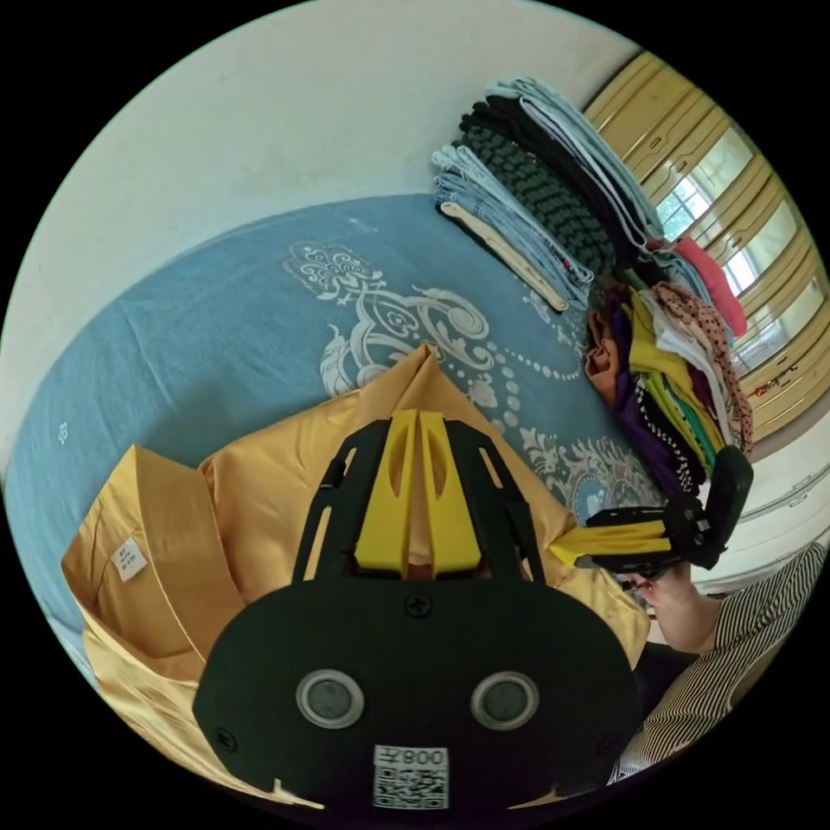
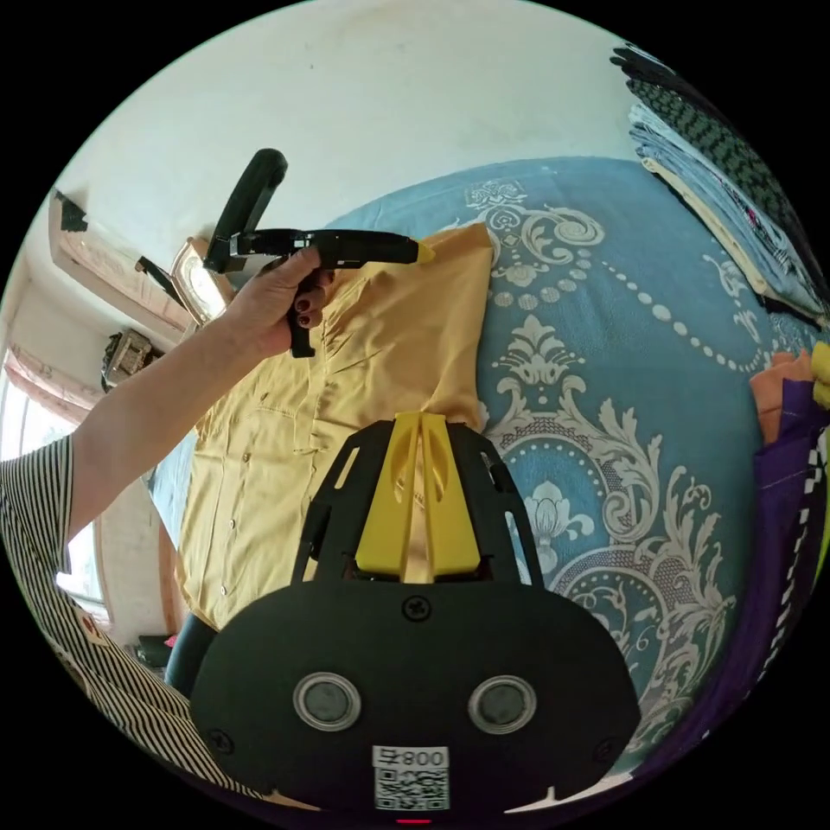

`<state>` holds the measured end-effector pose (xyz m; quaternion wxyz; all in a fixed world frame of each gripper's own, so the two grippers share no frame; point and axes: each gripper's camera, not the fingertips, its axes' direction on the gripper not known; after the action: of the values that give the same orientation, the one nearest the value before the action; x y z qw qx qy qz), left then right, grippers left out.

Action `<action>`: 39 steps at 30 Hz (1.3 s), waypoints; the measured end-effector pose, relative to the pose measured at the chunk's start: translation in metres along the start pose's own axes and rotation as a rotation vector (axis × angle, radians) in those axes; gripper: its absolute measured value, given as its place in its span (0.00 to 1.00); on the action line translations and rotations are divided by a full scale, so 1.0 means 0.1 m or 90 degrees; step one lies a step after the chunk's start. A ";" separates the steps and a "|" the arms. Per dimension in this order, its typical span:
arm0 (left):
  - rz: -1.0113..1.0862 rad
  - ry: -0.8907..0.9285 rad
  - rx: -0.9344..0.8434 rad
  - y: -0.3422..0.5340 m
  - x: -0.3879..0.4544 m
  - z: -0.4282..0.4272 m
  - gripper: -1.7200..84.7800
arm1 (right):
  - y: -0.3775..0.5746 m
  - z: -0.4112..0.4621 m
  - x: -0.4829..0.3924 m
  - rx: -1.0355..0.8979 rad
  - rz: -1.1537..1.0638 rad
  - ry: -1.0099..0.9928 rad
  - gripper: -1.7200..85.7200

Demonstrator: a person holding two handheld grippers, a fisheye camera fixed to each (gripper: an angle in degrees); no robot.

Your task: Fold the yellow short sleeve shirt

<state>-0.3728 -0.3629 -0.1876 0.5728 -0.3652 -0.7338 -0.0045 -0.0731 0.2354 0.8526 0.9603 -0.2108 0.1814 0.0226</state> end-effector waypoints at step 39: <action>-0.213 0.046 0.113 5.12 -1.05 -1.12 0.03 | -2.17 -1.16 -1.38 -0.095 -0.111 0.086 0.02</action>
<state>0.0062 -0.0911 -0.4486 0.6202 -0.1858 -0.7606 -0.0485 -0.2156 -0.0056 0.8902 0.9261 -0.2973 0.2241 -0.0614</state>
